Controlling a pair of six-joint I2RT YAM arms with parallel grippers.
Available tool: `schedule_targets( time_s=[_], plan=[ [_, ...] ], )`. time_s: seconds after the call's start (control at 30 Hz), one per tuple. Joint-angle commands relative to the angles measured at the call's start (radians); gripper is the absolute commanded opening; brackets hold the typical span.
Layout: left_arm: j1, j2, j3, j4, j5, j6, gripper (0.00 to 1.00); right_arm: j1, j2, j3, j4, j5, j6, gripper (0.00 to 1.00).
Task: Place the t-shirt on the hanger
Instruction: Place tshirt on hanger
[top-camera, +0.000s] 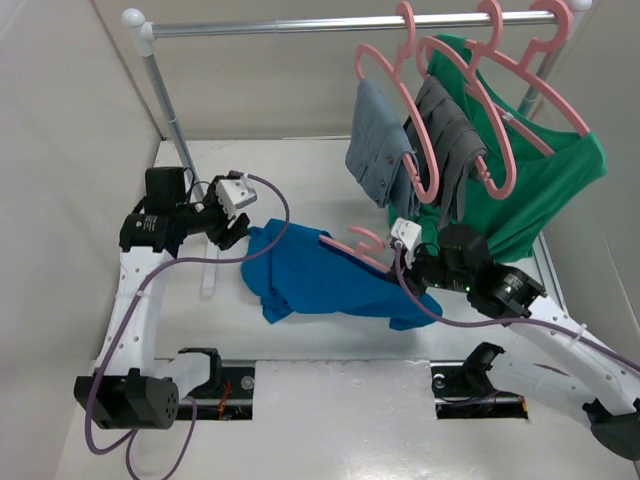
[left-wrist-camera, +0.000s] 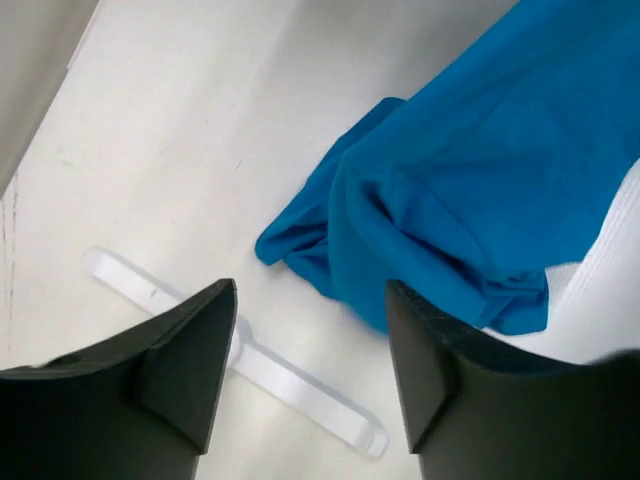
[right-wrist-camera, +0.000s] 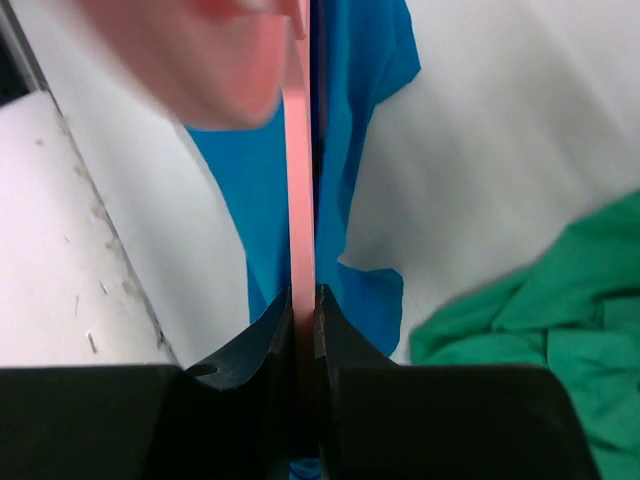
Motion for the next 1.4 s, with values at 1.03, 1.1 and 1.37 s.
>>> schedule_targets(
  time_s=[1.03,1.1,1.37],
  plan=[
    [0.02,-0.646,-0.203,0.274,0.183,-0.717,0.77,0.502,0.709,0.833,0.38,1.043,0.402,0.0],
    [0.02,-0.657,-0.215,0.296,0.182,-0.73,0.84,0.502,0.784,0.888,0.413,1.112,0.446,0.0],
    [0.02,-0.576,-0.246,0.259,0.097,-0.535,1.0,0.502,0.984,1.007,0.493,1.133,0.667,0.0]
  ],
)
